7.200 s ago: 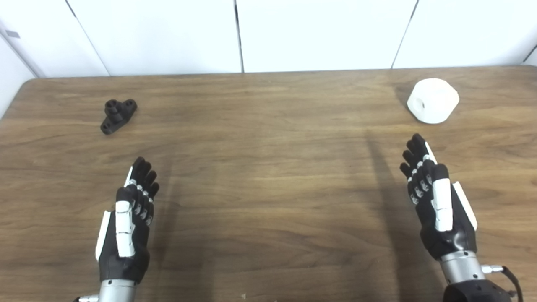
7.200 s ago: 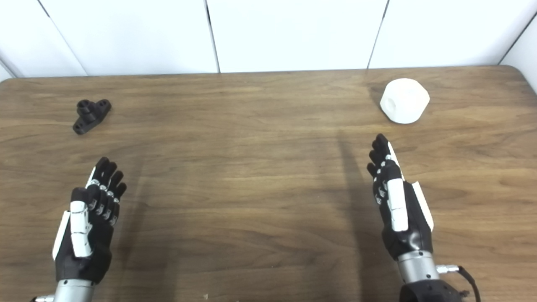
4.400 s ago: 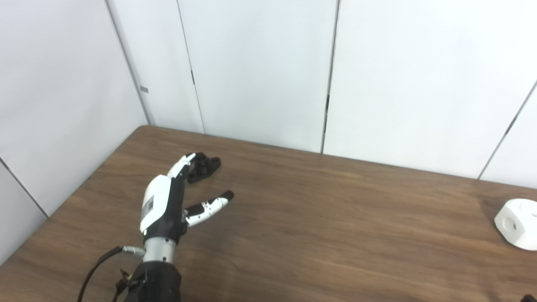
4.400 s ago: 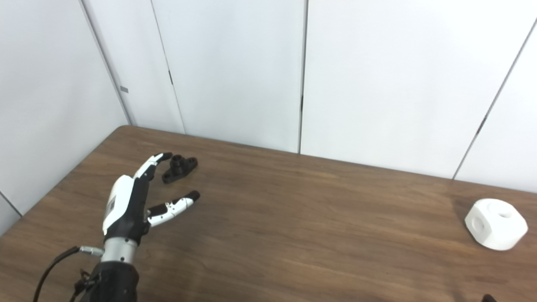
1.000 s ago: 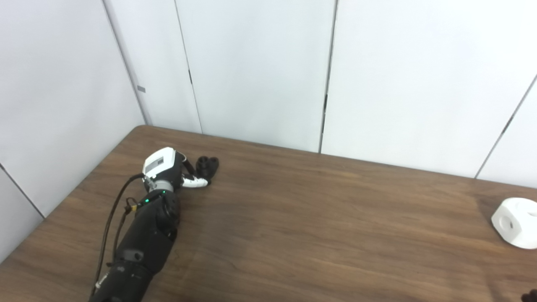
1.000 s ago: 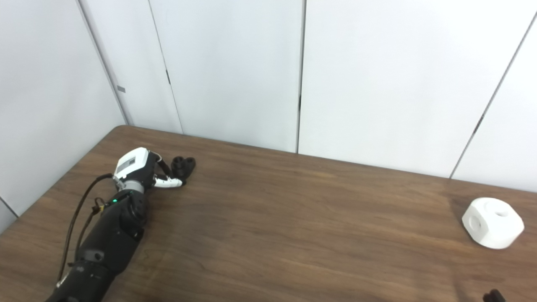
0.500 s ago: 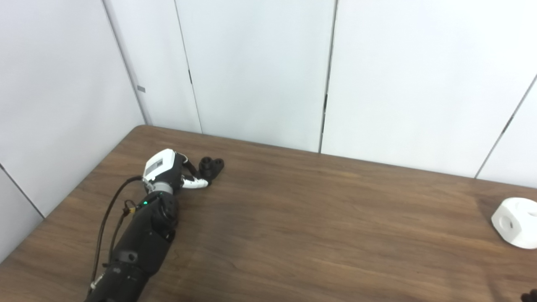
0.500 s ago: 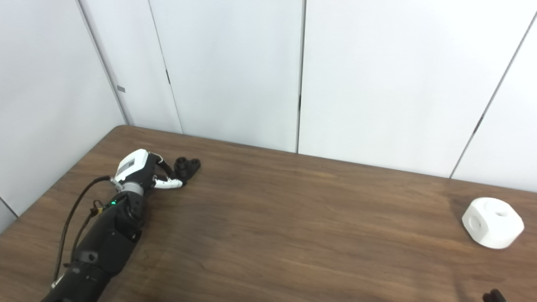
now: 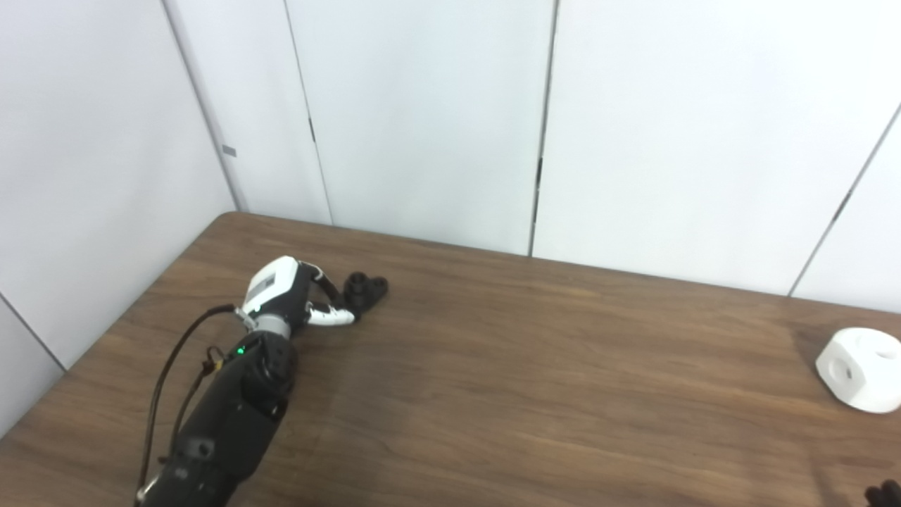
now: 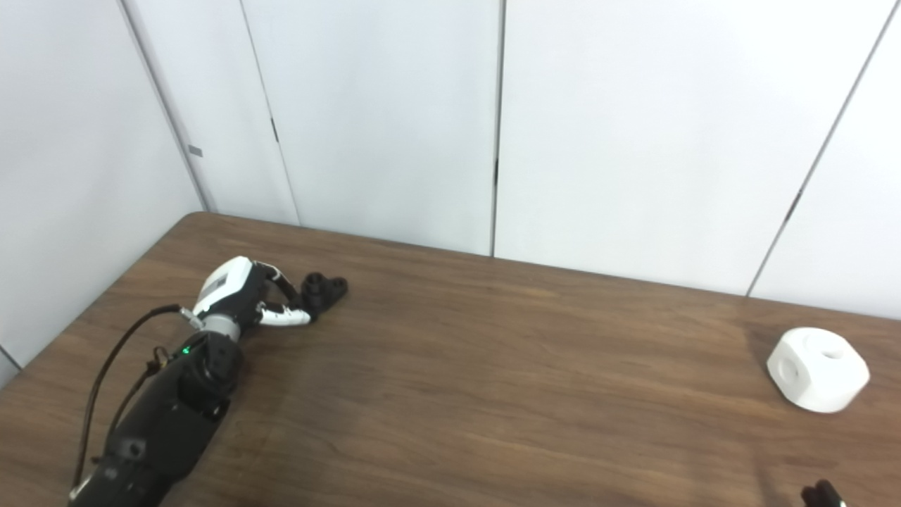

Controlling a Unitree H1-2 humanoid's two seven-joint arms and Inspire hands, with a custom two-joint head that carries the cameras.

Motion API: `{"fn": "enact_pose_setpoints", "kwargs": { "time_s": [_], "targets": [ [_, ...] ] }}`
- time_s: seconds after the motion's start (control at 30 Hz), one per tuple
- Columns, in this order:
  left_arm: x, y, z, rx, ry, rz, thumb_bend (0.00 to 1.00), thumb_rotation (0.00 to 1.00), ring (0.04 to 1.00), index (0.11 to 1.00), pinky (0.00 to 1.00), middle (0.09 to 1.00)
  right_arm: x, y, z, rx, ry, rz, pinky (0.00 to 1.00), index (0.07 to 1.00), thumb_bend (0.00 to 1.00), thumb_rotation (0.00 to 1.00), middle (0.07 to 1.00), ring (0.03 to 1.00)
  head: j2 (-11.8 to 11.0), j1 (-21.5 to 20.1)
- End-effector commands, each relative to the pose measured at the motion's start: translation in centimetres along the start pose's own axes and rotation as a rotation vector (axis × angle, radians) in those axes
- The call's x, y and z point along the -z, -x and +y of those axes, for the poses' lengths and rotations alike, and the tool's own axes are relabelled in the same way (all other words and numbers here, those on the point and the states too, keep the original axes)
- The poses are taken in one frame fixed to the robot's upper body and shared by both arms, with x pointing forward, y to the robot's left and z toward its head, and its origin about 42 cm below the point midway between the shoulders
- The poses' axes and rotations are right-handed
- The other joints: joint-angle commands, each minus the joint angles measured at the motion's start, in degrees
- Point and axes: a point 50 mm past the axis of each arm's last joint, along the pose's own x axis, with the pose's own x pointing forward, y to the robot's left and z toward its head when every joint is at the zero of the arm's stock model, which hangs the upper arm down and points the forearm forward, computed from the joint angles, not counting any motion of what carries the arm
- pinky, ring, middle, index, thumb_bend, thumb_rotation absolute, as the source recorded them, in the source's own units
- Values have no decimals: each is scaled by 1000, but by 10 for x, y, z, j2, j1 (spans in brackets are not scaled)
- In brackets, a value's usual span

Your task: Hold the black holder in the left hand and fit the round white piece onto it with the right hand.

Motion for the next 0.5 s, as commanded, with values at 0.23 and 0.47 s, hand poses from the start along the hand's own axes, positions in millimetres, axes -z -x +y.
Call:
{"fn": "enact_pose_setpoints", "kwargs": {
  "time_s": [0.23, 0.47],
  "targets": [
    [-49, 43, -14, 80, -35, -223, 515, 43, 880, 488, 773, 825, -9, -1, 4, -4, 11, -20, 1000, 984, 595, 894, 969, 1000, 15, -26],
    [-73, 85, -26, 142, -30, -351, 517, 42, 874, 487, 768, 809, -13, -1, 10, -9, 28, -26, 1000, 971, 555, 889, 958, 1000, 37, -65]
  ]
}}
